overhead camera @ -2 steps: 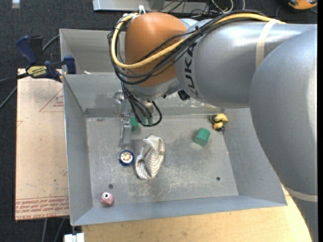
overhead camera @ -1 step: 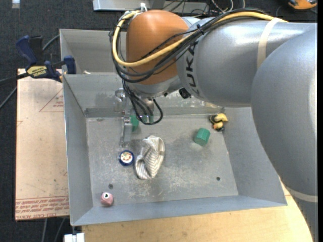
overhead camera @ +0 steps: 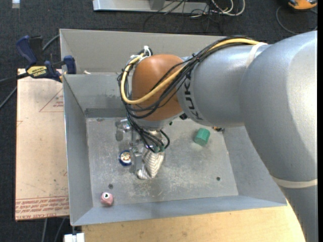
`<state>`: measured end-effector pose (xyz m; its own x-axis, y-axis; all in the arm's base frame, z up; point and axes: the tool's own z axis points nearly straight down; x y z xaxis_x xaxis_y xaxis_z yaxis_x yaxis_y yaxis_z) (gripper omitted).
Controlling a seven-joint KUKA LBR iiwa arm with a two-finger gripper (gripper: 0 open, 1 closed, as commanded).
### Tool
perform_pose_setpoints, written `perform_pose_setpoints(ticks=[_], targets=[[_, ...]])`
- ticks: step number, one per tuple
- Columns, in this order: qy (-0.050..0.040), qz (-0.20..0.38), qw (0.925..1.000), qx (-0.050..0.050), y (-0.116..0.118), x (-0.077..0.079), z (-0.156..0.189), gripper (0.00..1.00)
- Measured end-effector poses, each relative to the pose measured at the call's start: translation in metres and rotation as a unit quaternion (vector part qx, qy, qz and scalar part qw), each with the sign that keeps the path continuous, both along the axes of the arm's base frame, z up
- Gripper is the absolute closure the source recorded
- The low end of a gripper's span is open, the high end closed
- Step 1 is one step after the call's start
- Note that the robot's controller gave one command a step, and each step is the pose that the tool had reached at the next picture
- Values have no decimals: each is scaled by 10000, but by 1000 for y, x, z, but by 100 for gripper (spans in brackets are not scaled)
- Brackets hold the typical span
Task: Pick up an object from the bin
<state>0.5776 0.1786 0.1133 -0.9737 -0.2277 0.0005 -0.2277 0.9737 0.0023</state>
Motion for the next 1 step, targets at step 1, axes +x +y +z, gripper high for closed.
perform_pose_setpoints(ticks=[1], targets=[[-13, 340, 9994, 3, -16, -15, 29, 0]])
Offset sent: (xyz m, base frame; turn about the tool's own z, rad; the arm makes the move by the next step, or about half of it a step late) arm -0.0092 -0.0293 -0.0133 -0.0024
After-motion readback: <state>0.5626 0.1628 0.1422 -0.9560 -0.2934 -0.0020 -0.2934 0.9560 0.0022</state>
